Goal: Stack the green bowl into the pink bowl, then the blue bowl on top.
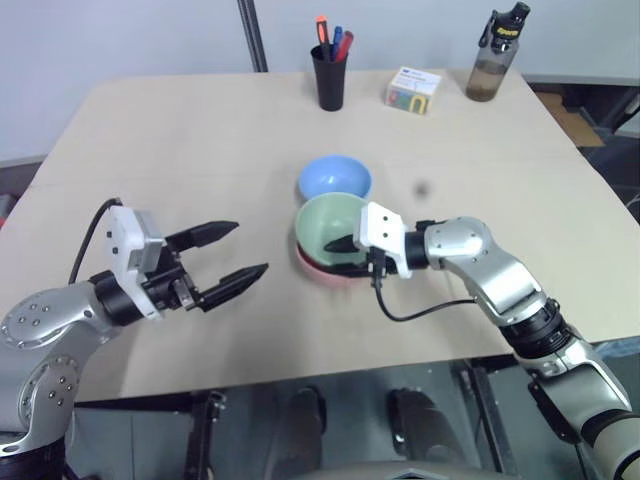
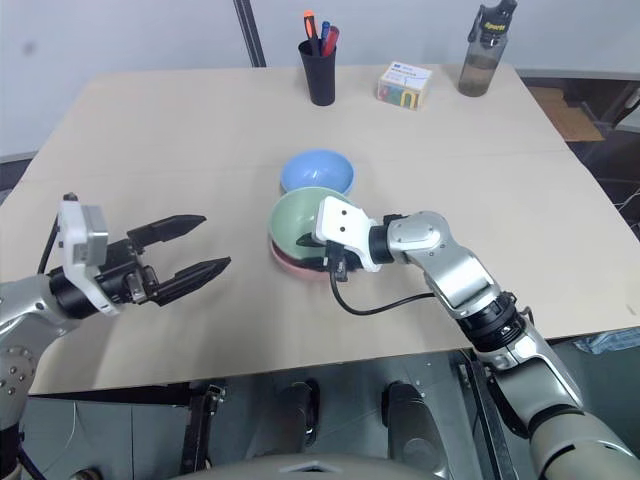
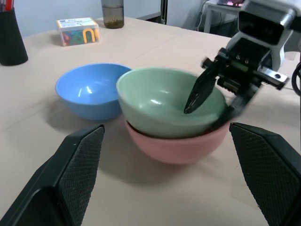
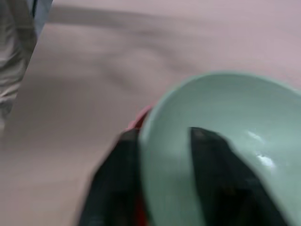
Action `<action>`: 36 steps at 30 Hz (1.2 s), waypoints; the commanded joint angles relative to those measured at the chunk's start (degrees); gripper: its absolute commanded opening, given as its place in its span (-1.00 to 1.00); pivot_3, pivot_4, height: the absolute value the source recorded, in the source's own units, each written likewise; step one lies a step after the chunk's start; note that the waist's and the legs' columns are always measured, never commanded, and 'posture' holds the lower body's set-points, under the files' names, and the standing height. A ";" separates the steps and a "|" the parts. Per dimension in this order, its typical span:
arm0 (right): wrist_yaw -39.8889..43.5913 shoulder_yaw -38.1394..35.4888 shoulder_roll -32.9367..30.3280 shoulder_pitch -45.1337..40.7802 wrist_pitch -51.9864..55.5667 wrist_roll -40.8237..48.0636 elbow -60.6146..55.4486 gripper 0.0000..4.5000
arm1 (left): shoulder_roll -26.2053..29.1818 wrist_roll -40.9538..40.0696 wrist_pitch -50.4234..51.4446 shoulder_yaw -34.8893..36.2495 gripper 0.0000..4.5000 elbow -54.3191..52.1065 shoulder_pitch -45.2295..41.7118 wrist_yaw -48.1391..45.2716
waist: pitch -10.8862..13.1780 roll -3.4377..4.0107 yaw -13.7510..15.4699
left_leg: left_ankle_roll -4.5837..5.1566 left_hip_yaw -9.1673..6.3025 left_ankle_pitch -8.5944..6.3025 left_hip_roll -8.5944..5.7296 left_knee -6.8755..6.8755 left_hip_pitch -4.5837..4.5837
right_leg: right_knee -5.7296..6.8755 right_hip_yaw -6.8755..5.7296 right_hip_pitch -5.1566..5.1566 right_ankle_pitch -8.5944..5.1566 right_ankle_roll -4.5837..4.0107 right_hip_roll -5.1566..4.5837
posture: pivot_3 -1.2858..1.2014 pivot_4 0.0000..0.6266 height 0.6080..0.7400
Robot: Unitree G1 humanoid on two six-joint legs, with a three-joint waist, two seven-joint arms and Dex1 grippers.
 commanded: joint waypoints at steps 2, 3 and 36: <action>2.13 -9.15 -2.28 -2.54 4.55 8.39 -7.83 0.81 | -0.29 -4.22 -0.17 5.53 1.00 -3.59 3.02 -0.73 | 0.02 0.01 0.02 | 0.00 -0.01 0.00 0.00 0.00 0.01 | 0.00 0.00 0.00 0.00 0.00 0.00 | 0.03 -0.52 1.00; 2.56 -11.56 -2.68 -3.78 5.03 10.45 -8.23 0.81 | -1.12 -4.55 -0.08 6.31 1.00 -3.71 3.58 0.84 | 0.02 0.01 0.06 | 0.00 0.00 0.00 0.00 0.00 -0.02 | 0.00 0.00 -0.02 0.00 0.00 0.00 | 0.03 -0.52 1.00; -16.79 2.43 8.48 -36.74 -67.52 -37.07 81.91 -0.99 | -6.73 -10.22 -1.42 16.25 1.00 -10.73 16.39 14.01 | 0.05 0.05 -1.72 | -0.04 0.05 0.02 0.01 -0.22 0.01 | -0.02 0.06 -0.13 0.01 -0.05 0.02 | 0.03 -0.52 1.00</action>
